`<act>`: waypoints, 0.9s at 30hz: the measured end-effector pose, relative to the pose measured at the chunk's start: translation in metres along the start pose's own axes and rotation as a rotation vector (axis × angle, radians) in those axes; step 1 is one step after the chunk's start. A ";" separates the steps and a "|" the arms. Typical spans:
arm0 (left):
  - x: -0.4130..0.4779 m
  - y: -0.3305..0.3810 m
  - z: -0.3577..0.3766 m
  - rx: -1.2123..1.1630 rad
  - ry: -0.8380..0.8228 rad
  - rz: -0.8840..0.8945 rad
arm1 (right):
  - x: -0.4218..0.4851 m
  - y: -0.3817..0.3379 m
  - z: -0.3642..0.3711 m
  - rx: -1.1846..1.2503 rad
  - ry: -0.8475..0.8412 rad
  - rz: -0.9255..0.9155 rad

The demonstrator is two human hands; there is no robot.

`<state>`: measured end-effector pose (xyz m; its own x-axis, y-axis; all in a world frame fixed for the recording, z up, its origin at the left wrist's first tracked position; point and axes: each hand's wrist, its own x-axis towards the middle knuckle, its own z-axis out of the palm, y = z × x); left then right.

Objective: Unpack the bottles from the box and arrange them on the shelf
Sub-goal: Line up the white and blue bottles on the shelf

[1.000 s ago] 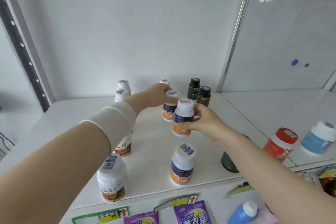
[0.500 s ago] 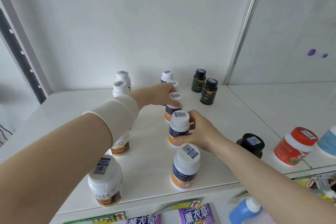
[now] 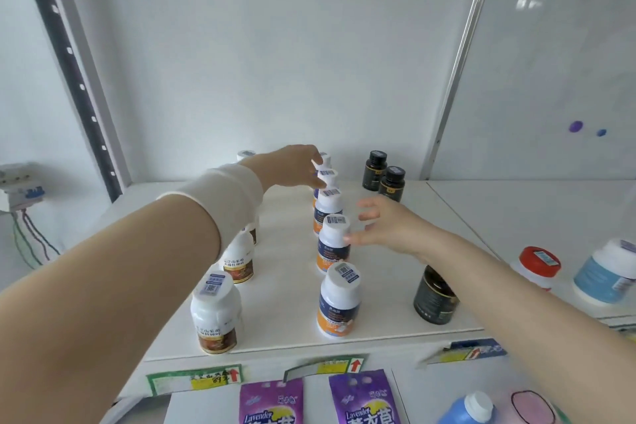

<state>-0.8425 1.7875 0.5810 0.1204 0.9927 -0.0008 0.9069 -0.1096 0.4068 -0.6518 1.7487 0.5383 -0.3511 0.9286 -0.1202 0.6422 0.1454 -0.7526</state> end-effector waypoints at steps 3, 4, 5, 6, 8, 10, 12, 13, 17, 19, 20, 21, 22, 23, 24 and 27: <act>-0.035 0.003 -0.018 0.251 0.107 -0.050 | -0.015 -0.024 -0.014 -0.103 0.042 -0.068; -0.051 0.005 -0.023 0.378 0.148 -0.065 | -0.019 -0.033 -0.015 -0.153 0.067 -0.099; -0.067 0.007 -0.026 0.497 0.188 -0.076 | -0.024 -0.042 -0.013 -0.202 0.094 -0.131; -0.083 0.008 -0.029 0.596 0.226 -0.086 | -0.030 -0.050 -0.010 -0.250 0.123 -0.165; -0.120 0.010 -0.029 0.753 0.277 -0.130 | -0.043 -0.066 0.004 -0.366 0.154 -0.244; -0.160 0.009 -0.029 0.877 0.302 -0.183 | -0.061 -0.080 0.025 -0.505 0.190 -0.311; -0.202 0.004 -0.028 0.962 0.310 -0.227 | -0.081 -0.094 0.052 -0.625 0.227 -0.404; -0.223 -0.001 -0.028 0.983 0.312 -0.251 | -0.092 -0.102 0.067 -0.662 0.233 -0.456; -0.309 -0.037 -0.025 1.088 0.277 -0.354 | -0.128 -0.135 0.134 -0.790 0.217 -0.637; -0.352 -0.060 -0.023 1.103 0.245 -0.425 | -0.144 -0.151 0.173 -0.829 0.216 -0.731; -0.373 -0.073 -0.022 1.096 0.238 -0.467 | -0.151 -0.159 0.192 -0.842 0.212 -0.787; -0.395 -0.087 -0.023 1.081 0.234 -0.516 | -0.159 -0.168 0.212 -0.850 0.193 -0.837; -0.418 -0.101 -0.023 1.062 0.228 -0.566 | -0.165 -0.177 0.234 -0.855 0.164 -0.881; -0.441 -0.117 -0.024 1.046 0.218 -0.612 | -0.173 -0.188 0.256 -0.861 0.124 -0.916; -0.465 -0.134 -0.023 1.032 0.205 -0.655 | -0.180 -0.199 0.280 -0.864 0.087 -0.956; -0.539 -0.194 -0.020 1.002 0.125 -0.794 | -0.195 -0.225 0.363 -0.895 -0.023 -1.064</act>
<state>-1.0919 1.2745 0.5206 -0.5789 0.7949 0.1817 0.6249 0.5757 -0.5273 -0.9753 1.4113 0.4963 -0.9466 0.2304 0.2254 0.2723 0.9459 0.1767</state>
